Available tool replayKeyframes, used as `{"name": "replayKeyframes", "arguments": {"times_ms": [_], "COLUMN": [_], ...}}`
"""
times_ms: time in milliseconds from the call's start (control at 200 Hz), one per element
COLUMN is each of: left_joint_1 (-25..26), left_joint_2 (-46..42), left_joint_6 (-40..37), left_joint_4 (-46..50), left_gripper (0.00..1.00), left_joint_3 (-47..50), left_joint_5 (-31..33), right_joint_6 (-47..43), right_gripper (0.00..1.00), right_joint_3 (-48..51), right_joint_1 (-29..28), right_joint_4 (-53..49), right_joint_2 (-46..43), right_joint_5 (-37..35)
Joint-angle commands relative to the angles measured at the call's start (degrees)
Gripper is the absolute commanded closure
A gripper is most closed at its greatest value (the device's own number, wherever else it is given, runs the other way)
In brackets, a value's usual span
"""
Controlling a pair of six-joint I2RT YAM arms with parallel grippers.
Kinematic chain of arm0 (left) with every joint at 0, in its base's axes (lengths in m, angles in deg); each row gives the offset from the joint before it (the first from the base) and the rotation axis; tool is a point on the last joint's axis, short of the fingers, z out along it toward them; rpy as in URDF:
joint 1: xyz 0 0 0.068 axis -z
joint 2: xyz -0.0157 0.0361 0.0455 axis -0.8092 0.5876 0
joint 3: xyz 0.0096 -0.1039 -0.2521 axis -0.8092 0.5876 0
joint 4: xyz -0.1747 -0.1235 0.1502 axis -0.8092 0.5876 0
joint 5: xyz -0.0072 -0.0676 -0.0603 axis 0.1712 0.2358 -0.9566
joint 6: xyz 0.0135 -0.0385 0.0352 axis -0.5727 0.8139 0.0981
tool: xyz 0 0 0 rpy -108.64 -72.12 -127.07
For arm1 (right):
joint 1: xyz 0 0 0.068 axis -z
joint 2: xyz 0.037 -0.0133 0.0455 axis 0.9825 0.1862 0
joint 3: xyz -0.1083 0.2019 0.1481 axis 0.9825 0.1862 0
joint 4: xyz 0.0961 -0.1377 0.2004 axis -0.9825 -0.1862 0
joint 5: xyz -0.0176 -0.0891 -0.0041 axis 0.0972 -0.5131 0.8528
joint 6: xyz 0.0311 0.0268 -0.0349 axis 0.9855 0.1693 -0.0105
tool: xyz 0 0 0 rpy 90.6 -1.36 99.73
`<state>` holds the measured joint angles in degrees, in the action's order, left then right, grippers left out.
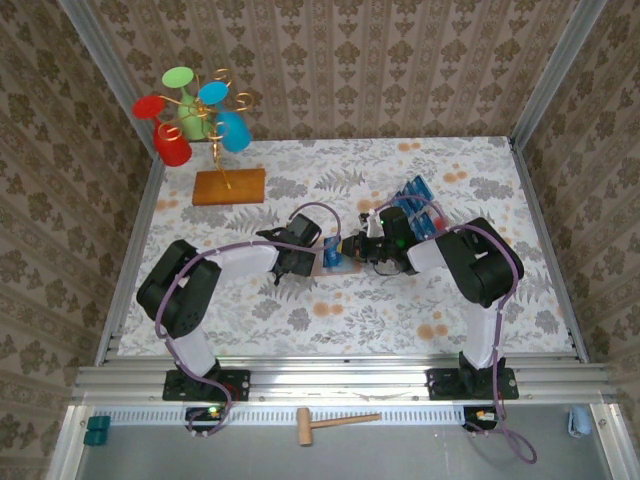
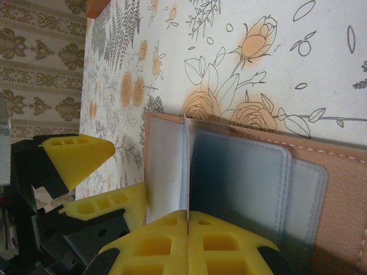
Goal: Put the credit cards into the card holder
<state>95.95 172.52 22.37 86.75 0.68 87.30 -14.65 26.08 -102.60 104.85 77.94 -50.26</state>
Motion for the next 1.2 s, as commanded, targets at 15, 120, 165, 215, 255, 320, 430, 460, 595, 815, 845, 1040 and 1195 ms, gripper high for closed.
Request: {"name": "replayKeyframes", "arguments": {"times_ms": [15,120,165,215,255,320,430,460,595,815,845,1040,1195], "left_joint_1": [0.21,0.17,0.17,0.17,0.18,0.24,0.24,0.17,0.18,0.17,0.24,0.29,0.28], "left_joint_2": [1.09,1.09,1.09,1.09,1.10,1.09,1.09,1.01,1.01,1.00,1.00,1.07,1.00], "left_joint_6": [0.56,0.57,0.67,0.62,0.67,0.57,0.59,0.54,0.54,0.58,0.50,0.57,0.47], "left_joint_4": [0.71,0.70,0.73,0.71,0.69,0.73,0.70,0.66,0.57,0.70,0.68,0.66,0.81], "left_gripper": [0.24,0.24,0.24,0.24,0.24,0.24,0.24,0.24,0.24,0.24,0.24,0.24,0.24], "left_joint_3": [0.55,0.58,0.61,0.57,0.57,0.57,0.57,0.59,0.57,0.56,0.60,0.53,0.57], "left_joint_5": [0.86,0.83,0.80,0.78,0.70,0.69,0.79,0.78,0.74,0.71,0.69,0.69,0.69], "right_joint_6": [0.27,0.36,0.38,0.31,0.27,0.28,0.12,0.15,0.21,1.20,1.33,1.14,0.82], "right_gripper": [1.00,1.00,1.00,1.00,1.00,1.00,1.00,1.00,1.00,1.00,1.00,1.00,1.00], "right_joint_3": [0.62,0.40,0.37,0.44,0.49,0.66,1.06,1.15,1.62,1.70,1.82,2.09,1.92], "right_joint_1": [-0.66,-0.93,-1.00,-1.07,-1.10,-1.10,-1.11,-1.11,-1.23,-1.36,-1.36,-1.36,-1.36], "right_joint_4": [1.33,1.30,1.33,1.34,1.29,1.29,1.34,1.42,1.51,1.89,1.93,1.39,0.73], "right_joint_2": [1.74,2.10,2.16,2.15,2.19,2.20,2.34,2.45,2.26,2.07,2.02,2.01,2.38], "right_joint_5": [1.89,2.01,2.03,2.07,2.03,2.11,2.51,2.59,2.72,3.46,3.42,3.25,2.94]}}
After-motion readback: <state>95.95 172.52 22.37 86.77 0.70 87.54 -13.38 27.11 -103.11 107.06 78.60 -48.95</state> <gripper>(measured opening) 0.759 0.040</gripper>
